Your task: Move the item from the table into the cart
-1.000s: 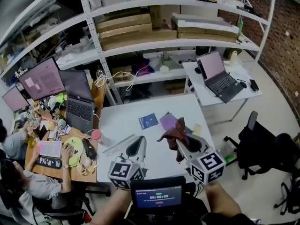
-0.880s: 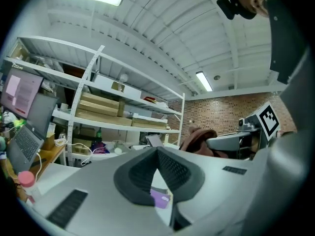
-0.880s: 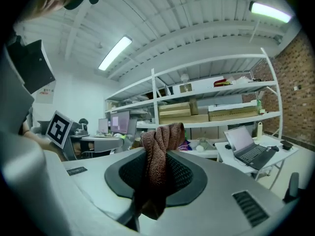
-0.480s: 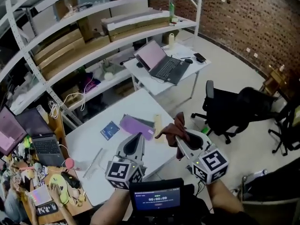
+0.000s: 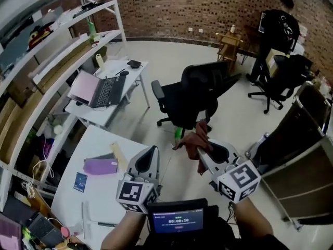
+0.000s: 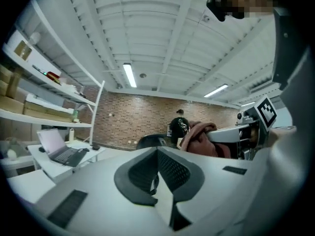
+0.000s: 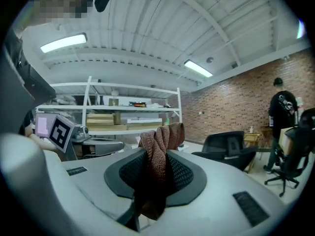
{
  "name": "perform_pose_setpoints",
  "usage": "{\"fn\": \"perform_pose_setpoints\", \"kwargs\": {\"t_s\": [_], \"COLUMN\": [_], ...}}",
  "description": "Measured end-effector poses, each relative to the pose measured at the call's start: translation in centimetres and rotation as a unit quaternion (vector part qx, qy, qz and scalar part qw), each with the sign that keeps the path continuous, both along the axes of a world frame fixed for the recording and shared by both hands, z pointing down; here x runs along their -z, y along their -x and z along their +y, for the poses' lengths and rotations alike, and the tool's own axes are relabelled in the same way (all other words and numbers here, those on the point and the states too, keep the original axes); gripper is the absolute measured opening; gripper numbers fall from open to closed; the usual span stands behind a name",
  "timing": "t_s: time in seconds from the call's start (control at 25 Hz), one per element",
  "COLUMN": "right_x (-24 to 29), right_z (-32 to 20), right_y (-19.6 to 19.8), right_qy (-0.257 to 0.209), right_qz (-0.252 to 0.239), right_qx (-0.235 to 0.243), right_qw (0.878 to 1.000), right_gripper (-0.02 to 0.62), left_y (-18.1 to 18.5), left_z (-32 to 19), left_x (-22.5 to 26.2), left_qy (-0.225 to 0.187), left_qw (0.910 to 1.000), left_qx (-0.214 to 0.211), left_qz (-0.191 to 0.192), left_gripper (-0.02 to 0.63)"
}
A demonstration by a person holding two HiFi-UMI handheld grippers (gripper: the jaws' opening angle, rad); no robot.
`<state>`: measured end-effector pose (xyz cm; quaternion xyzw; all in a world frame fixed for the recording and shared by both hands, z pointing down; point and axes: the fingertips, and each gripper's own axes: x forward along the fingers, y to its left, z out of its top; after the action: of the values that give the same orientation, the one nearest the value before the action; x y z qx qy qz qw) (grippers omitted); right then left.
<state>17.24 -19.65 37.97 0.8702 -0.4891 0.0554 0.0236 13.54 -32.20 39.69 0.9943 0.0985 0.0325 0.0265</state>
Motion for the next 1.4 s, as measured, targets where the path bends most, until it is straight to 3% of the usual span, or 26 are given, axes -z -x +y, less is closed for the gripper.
{"fn": "perform_pose_setpoints", "kwargs": {"t_s": [0.28, 0.52, 0.72, 0.96, 1.2, 1.28, 1.4], "right_x": [0.9, 1.9, 2.1, 3.1, 4.3, 4.3, 4.6], "right_z": [26.9, 47.6, 62.8, 76.1, 86.1, 89.1, 93.2], "right_y": [-6.5, -8.9, -10.2, -13.2, -16.2, -16.9, -17.9], "right_qy": [-0.028, -0.016, -0.036, -0.018, -0.017, -0.014, -0.008], "right_qz": [0.009, 0.015, 0.020, 0.033, 0.040, 0.041, 0.041], "right_qx": [-0.149, -0.249, -0.352, -0.459, -0.549, -0.569, -0.584], "right_qw": [0.988, 0.968, 0.935, 0.888, 0.835, 0.821, 0.811], "right_gripper": [0.072, 0.072, 0.072, 0.072, 0.072, 0.072, 0.072], "left_y": [-10.6, -15.9, -18.3, -23.4, -28.8, -30.3, -31.9], "left_z": [26.0, 47.5, 63.3, 77.6, 88.2, 91.1, 95.3], "left_x": [-0.1, 1.5, 2.7, 2.9, 4.0, 4.0, 3.7], "left_qy": [0.004, -0.002, -0.050, -0.037, -0.016, -0.014, -0.014], "left_qw": [0.9915, 0.9723, 0.9412, 0.8959, 0.8497, 0.8416, 0.8328], "left_qx": [-0.130, -0.234, -0.332, -0.441, -0.526, -0.539, -0.553], "left_qz": [-0.003, 0.005, 0.037, 0.035, 0.031, 0.028, 0.021], "left_gripper": [0.002, 0.002, 0.002, 0.002, 0.002, 0.002, 0.002]}}
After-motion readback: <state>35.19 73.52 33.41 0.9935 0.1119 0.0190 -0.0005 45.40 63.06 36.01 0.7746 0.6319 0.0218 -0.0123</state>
